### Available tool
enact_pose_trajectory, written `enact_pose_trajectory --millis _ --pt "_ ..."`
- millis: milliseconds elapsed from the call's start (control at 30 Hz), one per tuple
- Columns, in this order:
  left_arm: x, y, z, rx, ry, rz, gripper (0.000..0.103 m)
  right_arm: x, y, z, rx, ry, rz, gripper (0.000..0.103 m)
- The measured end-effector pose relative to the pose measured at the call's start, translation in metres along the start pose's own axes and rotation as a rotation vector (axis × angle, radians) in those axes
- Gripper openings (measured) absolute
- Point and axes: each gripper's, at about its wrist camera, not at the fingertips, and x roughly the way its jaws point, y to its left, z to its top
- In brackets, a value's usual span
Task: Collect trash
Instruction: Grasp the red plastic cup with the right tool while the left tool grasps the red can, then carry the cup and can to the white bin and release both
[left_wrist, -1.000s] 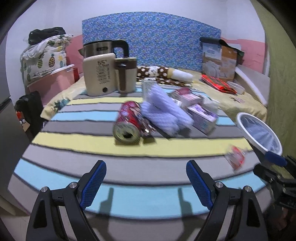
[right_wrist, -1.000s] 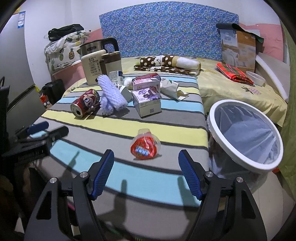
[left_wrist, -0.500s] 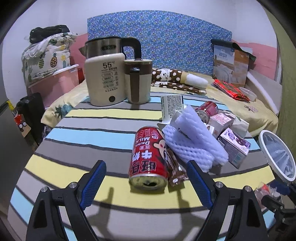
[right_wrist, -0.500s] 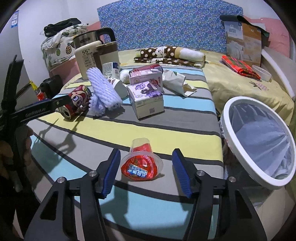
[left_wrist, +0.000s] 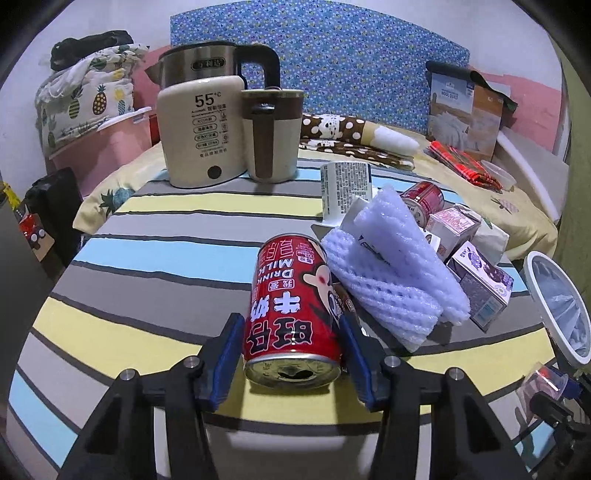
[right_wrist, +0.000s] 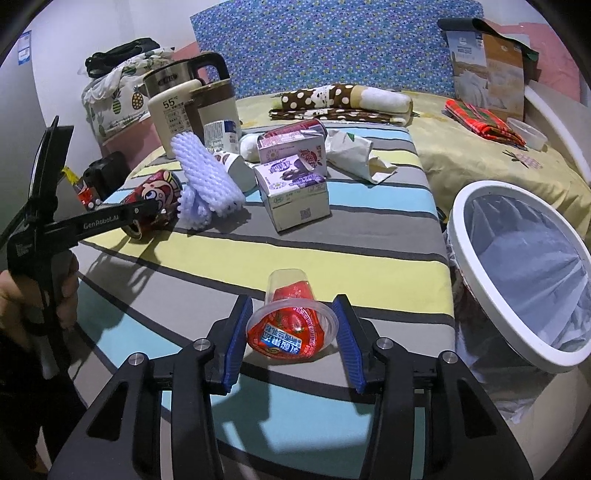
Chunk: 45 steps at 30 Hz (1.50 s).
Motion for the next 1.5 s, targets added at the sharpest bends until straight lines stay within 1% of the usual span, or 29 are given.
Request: enact_pose_trajectory --millis 500,667,767,867,1000,1233,1433,1500 --pt "-0.061 0.003 -0.017 -0.021 -0.077 0.009 0.052 -0.019 -0.004 0.001 0.033 -0.046 0.027 0.047" --pt "-0.080 -0.003 -0.014 -0.019 -0.101 -0.006 0.052 -0.026 -0.009 0.002 0.042 -0.070 0.031 0.047" --pt "-0.090 -0.014 -0.010 -0.006 -0.113 -0.038 0.052 -0.031 -0.015 0.005 0.052 -0.090 0.024 0.047" --pt "-0.095 -0.037 -0.004 0.028 -0.119 -0.089 0.052 -0.036 -0.025 0.007 0.067 -0.106 0.004 0.047" --pt "-0.092 -0.074 0.004 0.078 -0.112 -0.170 0.052 -0.043 -0.047 0.009 0.103 -0.127 -0.041 0.047" --pt "-0.073 -0.151 0.017 0.182 -0.091 -0.317 0.052 -0.055 -0.094 0.011 0.177 -0.157 -0.144 0.047" --pt "-0.051 -0.215 0.023 0.265 -0.057 -0.436 0.052 -0.057 -0.125 0.008 0.228 -0.150 -0.212 0.047" --pt "-0.046 -0.232 0.021 0.290 -0.046 -0.465 0.052 -0.056 -0.132 0.007 0.239 -0.146 -0.228 0.047"
